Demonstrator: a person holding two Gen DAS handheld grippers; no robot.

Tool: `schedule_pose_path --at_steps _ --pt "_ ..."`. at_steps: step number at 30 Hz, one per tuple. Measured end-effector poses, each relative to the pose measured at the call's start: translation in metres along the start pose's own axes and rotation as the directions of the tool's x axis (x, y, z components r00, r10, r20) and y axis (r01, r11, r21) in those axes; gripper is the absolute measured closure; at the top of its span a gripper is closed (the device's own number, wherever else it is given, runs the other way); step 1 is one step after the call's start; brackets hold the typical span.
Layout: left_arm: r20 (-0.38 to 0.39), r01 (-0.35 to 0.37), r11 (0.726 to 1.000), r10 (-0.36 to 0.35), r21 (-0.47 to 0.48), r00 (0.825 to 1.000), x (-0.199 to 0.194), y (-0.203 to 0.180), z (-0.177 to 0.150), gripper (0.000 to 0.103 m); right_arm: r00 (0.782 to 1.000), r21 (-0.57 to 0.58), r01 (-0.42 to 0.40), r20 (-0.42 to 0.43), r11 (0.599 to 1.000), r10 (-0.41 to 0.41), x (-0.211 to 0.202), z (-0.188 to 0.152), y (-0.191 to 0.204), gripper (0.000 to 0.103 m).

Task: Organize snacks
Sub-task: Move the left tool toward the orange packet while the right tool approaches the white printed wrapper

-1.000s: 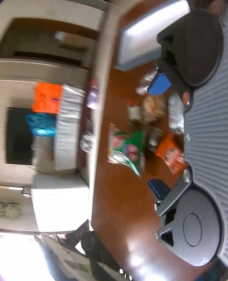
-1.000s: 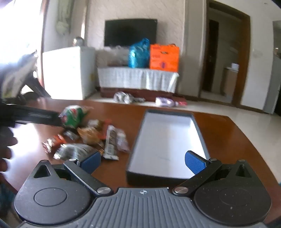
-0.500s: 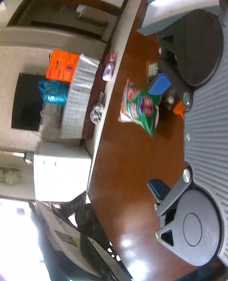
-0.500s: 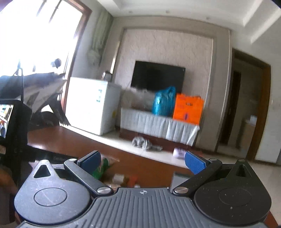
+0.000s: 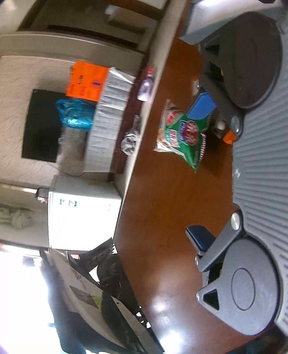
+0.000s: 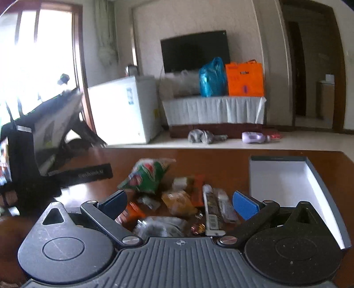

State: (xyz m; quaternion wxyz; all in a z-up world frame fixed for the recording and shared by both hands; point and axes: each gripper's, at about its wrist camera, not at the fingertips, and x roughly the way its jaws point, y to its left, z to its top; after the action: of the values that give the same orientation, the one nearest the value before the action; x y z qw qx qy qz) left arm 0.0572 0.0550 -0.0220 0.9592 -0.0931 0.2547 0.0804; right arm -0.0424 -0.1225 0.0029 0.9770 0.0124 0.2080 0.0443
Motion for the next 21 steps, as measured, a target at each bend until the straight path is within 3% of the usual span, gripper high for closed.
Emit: schedule_pose_path --at_steps 9,21 --pt "-0.032 0.004 0.997 -0.002 0.074 0.999 0.0 0.001 -0.005 0.0 0.999 -0.113 -0.037 -0.012 0.993 0.036 0.019 -0.023 0.007 0.0" --pt "-0.021 0.012 0.998 -0.011 0.066 1.0 -0.002 0.005 -0.007 0.0 0.997 -0.173 -0.072 -0.029 0.982 0.068 0.025 -0.036 0.007 0.0"
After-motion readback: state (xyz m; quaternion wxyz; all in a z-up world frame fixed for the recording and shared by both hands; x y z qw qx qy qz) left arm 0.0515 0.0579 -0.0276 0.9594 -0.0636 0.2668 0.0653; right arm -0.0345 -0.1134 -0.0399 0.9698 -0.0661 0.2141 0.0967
